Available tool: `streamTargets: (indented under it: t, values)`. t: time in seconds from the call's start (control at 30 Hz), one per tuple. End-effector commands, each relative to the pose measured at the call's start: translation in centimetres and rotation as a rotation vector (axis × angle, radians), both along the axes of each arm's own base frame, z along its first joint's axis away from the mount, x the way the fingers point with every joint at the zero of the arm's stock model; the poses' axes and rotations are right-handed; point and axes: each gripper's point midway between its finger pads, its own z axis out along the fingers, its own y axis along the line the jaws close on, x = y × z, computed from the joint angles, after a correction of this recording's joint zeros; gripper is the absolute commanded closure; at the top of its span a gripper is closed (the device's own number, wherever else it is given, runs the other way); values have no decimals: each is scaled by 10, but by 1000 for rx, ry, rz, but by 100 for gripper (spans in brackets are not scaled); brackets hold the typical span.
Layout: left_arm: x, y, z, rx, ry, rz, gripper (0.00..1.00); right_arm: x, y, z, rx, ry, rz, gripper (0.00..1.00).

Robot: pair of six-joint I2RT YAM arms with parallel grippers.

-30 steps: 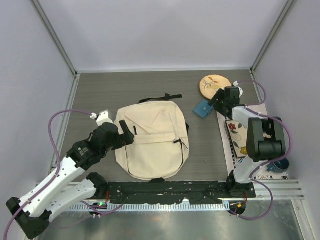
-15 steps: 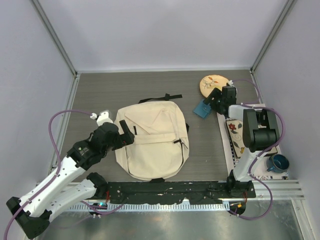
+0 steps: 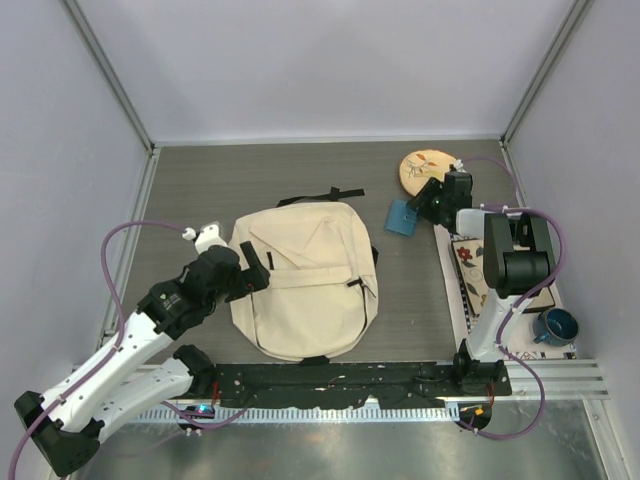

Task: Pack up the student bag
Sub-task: Move the personal item to the center of the board.

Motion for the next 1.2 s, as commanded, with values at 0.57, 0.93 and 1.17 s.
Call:
streamTargets:
  t: [0.57,0.93,1.17]
  values:
    - [2,-7,-5,-34,-2,-6,1,-40,72,-8,-93,71,347,43]
    - [2,-8,-7,-35,4,-8,0,-57,99,22,62,-2,429,43]
    - [1,-8,-8,-47,5,-3,0,-60,106,39,107,-50,458,51]
